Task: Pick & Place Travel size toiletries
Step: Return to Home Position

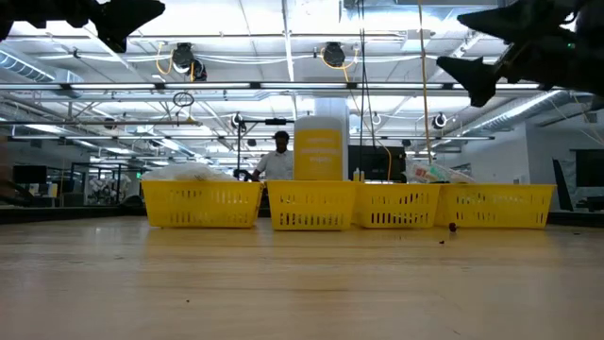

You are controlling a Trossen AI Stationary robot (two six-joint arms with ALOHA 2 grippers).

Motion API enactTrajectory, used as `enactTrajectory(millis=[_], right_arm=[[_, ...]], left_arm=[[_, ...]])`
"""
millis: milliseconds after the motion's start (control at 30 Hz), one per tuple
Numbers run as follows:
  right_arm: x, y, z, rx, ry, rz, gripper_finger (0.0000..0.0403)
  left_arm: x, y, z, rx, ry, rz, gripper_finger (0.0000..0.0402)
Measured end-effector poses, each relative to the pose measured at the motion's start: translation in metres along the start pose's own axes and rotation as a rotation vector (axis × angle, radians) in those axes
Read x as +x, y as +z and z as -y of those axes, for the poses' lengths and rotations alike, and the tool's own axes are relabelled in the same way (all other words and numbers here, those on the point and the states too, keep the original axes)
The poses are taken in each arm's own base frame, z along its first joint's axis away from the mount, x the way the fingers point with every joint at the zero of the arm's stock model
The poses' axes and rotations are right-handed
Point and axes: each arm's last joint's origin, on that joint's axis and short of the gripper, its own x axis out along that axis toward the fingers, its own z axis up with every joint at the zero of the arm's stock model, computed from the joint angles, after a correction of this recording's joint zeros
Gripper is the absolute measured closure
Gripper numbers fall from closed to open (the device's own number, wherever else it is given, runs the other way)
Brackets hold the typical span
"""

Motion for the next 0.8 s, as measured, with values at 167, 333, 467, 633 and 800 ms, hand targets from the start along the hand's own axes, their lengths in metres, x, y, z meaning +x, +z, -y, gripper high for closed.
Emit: enactTrajectory(millis=[167,333,467,633,800], right_arm=[[-0.001,0.000,-0.006,-0.005,0.177,-0.043,0.0060],[-0.004,0.005,-0.012,0.011,0.343,-0.034,0.0062],[-0.006,0.007,-0.013,0.025,0.369,-0.031,0.0060],[-0.008,0.008,-0.014,0.028,0.386,-0.053,0.0062],[-0.011,0.002,-0.012,0.022,0.363,-0.121,0.0063]], left_arm=[[0.000,0.001,0.000,0.039,0.000,0.006,0.0128],[-0.002,0.001,-0.001,0.024,0.007,-0.002,0.0128],[-0.013,0.003,-0.010,-0.011,0.096,-0.010,0.0128],[-0.037,0.002,-0.023,-0.040,0.107,-0.052,0.0128],[-0.060,-0.002,-0.034,-0.090,0.112,-0.065,0.0128]])
